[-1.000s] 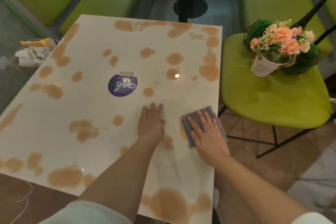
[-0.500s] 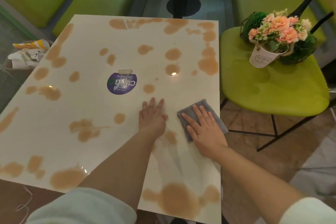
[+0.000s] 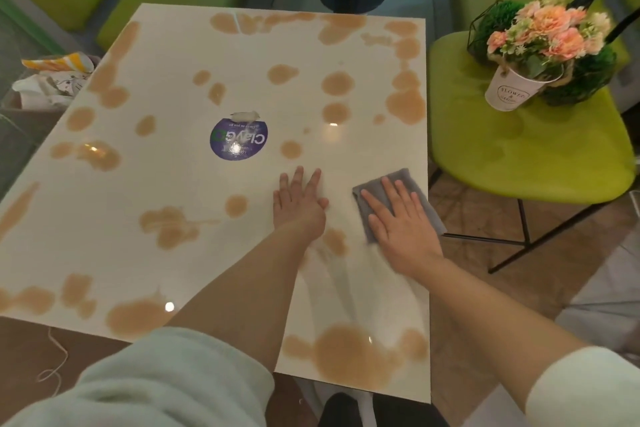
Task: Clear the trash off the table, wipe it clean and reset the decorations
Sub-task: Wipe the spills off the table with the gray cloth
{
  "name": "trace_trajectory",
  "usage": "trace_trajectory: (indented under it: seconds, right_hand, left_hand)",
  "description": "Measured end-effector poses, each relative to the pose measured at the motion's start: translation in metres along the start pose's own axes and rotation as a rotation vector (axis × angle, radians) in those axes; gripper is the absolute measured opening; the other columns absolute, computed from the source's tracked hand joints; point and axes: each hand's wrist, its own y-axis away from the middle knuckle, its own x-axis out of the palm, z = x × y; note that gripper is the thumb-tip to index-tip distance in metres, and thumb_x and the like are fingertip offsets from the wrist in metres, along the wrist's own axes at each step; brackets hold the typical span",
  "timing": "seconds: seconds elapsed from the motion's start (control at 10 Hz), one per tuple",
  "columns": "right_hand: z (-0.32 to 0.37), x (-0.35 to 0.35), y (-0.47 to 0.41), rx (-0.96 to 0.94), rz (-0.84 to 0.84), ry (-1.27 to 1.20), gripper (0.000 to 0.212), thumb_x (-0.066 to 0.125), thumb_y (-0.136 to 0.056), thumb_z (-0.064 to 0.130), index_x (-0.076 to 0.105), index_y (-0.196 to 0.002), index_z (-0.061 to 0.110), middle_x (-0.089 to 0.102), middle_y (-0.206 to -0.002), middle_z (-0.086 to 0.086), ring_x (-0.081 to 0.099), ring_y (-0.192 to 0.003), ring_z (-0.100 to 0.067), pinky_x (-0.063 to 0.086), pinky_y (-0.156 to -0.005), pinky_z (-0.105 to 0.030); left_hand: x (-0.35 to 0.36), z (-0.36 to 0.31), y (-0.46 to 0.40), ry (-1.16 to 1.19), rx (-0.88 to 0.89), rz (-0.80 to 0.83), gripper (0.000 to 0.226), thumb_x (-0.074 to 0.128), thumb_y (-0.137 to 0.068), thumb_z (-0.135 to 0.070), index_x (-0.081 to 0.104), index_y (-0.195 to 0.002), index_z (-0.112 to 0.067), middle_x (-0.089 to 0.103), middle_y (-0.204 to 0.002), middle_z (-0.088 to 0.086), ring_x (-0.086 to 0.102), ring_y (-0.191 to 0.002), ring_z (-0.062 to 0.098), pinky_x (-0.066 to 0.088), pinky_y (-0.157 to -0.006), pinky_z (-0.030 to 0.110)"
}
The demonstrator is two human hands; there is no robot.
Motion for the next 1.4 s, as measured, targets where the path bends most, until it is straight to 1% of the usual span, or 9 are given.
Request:
trace_trajectory:
  seconds: [0.1,0.3,0.6,0.7,0.8,0.9,1.0,1.2,1.4]
  right_hand:
    - [0.011,0.001,-0.014,0.118,-0.016,0.010,0.055,0.005,-0.099,0.047,0.001,-0.153,0.042,-0.008,-0.164,-0.001,-0.014,-0.149,-0.018,-0.015,-0.119,-0.034]
    - [0.025,0.011,0.027,-0.099,0.039,-0.001,0.054,0.008,-0.101,0.048,0.008,-0.154,0.041,-0.010,-0.162,0.005,-0.015,-0.149,-0.014,-0.012,-0.120,-0.033]
    - [0.024,0.005,-0.001,0.071,-0.007,0.041,0.060,-0.005,-0.095,0.049,-0.002,-0.154,0.039,-0.010,-0.164,-0.002,-0.016,-0.149,-0.019,-0.018,-0.118,-0.034]
    - [0.033,0.012,0.028,-0.125,0.051,0.016,0.056,0.003,-0.099,0.047,0.003,-0.155,0.038,-0.009,-0.162,0.004,-0.015,-0.149,-0.015,-0.014,-0.119,-0.034]
    - [0.011,0.006,0.020,-0.204,0.078,0.036,0.055,0.000,-0.099,0.049,-0.001,-0.153,0.039,-0.008,-0.163,0.006,-0.016,-0.148,-0.011,-0.013,-0.120,-0.033]
    - [0.003,0.001,-0.005,-0.130,0.052,0.051,0.056,0.003,-0.100,0.047,0.001,-0.154,0.037,-0.006,-0.164,0.003,-0.013,-0.149,-0.015,-0.013,-0.120,-0.033]
    - [0.021,0.003,-0.001,-0.135,0.085,0.024,0.053,0.011,-0.103,0.044,0.002,-0.155,0.037,-0.010,-0.164,0.002,-0.017,-0.149,-0.016,-0.014,-0.120,-0.036]
    - [0.005,-0.005,0.032,-0.462,0.216,0.017,0.054,0.004,-0.098,0.055,0.010,-0.152,0.048,-0.013,-0.161,0.014,-0.021,-0.147,-0.008,-0.013,-0.120,-0.034]
    - [0.033,-0.001,0.013,-0.309,0.181,0.014,0.050,0.013,-0.104,0.046,0.006,-0.153,0.045,-0.010,-0.164,0.002,-0.015,-0.149,-0.019,-0.012,-0.120,-0.038]
  left_hand:
    - [0.002,0.000,0.000,-0.001,0.002,-0.019,0.059,0.029,-0.104,-0.037,-0.005,-0.152,-0.042,-0.019,-0.161,-0.010,-0.022,-0.147,0.021,-0.009,-0.119,0.039]
    - [0.003,0.001,0.000,-0.015,0.001,-0.027,0.059,0.028,-0.105,-0.038,-0.006,-0.152,-0.042,-0.019,-0.161,-0.011,-0.021,-0.147,0.021,-0.007,-0.120,0.039]
    - [-0.002,-0.004,-0.001,-0.084,0.018,-0.069,0.057,0.027,-0.105,-0.037,-0.004,-0.154,-0.037,-0.013,-0.162,-0.007,-0.014,-0.149,0.024,0.001,-0.121,0.041]
    - [-0.008,-0.004,0.005,-0.053,0.054,-0.089,0.055,0.033,-0.104,-0.036,0.011,-0.154,-0.033,0.002,-0.163,-0.004,-0.001,-0.150,0.024,0.014,-0.120,0.040]
    - [-0.012,-0.001,0.024,0.020,0.041,-0.211,0.044,0.037,-0.103,-0.034,0.036,-0.146,-0.028,0.033,-0.153,-0.001,0.029,-0.139,0.023,0.032,-0.105,0.037]
    - [-0.006,0.011,0.054,0.126,-0.024,-0.334,0.035,0.039,-0.102,-0.034,0.050,-0.135,-0.030,0.056,-0.130,-0.003,0.044,-0.121,0.021,0.038,-0.093,0.035]
    - [0.009,0.026,0.084,0.243,-0.115,-0.418,0.029,0.042,-0.101,-0.030,0.058,-0.126,-0.030,0.061,-0.118,-0.004,0.049,-0.112,0.021,0.043,-0.089,0.037]
    - [0.043,0.046,0.150,0.427,-0.332,-0.578,0.026,0.045,-0.099,-0.021,0.063,-0.116,-0.030,0.060,-0.110,-0.007,0.049,-0.105,0.019,0.045,-0.084,0.036]
    - [0.064,0.060,0.200,0.576,-0.615,-0.692,0.026,0.054,-0.096,-0.019,0.055,-0.121,-0.026,0.055,-0.110,-0.005,0.047,-0.110,0.018,0.043,-0.089,0.036]
